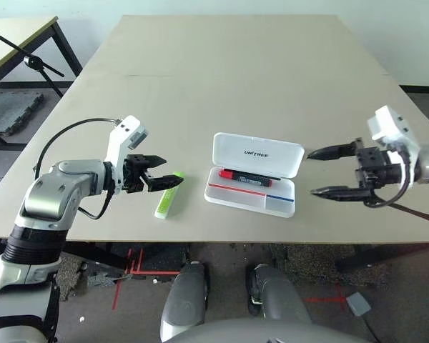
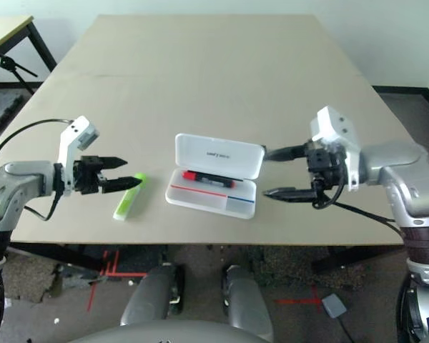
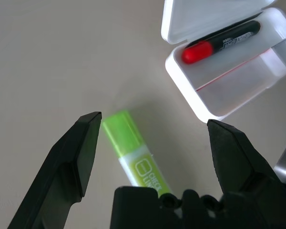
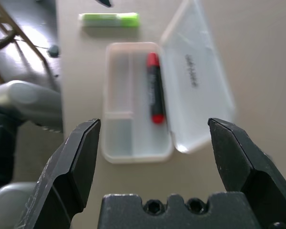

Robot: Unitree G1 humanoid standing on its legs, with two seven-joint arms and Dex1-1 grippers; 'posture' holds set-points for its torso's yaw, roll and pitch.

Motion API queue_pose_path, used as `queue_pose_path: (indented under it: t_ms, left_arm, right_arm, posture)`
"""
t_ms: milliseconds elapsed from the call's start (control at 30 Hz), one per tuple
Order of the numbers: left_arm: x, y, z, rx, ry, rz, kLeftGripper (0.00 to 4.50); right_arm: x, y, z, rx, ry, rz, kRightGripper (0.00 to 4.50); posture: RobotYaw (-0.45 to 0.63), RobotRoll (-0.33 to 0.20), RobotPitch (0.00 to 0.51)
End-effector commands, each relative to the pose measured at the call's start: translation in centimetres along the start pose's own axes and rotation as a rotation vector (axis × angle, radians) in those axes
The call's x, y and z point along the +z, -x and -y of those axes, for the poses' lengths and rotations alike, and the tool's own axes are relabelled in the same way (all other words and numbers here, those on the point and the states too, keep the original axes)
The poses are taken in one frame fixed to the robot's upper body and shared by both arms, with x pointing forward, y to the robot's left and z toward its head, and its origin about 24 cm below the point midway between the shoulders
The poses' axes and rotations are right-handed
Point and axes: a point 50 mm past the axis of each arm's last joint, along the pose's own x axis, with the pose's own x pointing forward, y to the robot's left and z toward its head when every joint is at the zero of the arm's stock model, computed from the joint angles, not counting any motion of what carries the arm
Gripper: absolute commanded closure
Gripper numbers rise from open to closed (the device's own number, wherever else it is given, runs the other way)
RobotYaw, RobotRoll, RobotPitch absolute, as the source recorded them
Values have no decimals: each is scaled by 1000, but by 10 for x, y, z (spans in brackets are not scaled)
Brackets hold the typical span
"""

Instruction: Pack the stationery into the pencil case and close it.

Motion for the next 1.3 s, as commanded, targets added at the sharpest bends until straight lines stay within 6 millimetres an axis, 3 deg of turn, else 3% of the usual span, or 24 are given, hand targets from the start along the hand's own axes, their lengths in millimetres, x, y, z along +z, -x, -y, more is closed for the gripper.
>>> queue_pose_path:
  t_ms: [33,433,700,833,1100,1300]
  left_arm:
    - [-2,2,5,85,49,-3,0]
    - [-20,-2,21,224,104,-182,0]
    - [-36,-8,29,227,119,-307,0]
    - [-41,-13,32,223,157,-347,558]
    - [-43,-14,27,256,161,-367,3368]
    - [-36,-6,21,204,77,-348,3417]
  right_arm:
    - [-3,11,7,-51,15,-10,17]
    - [-5,14,17,-81,31,-14,17]
    - [-4,16,18,-86,40,-9,17]
    - [-5,19,17,-93,43,-11,0]
    - [-6,26,14,-71,15,0,0]
    - [-7,31,13,-66,-1,3,0]
  posture:
    - [259,0,98]
    - [271,0,94]
    - [264,0,98]
    - [260,0,99]
    - [253,0,101]
    - [254,0,101]
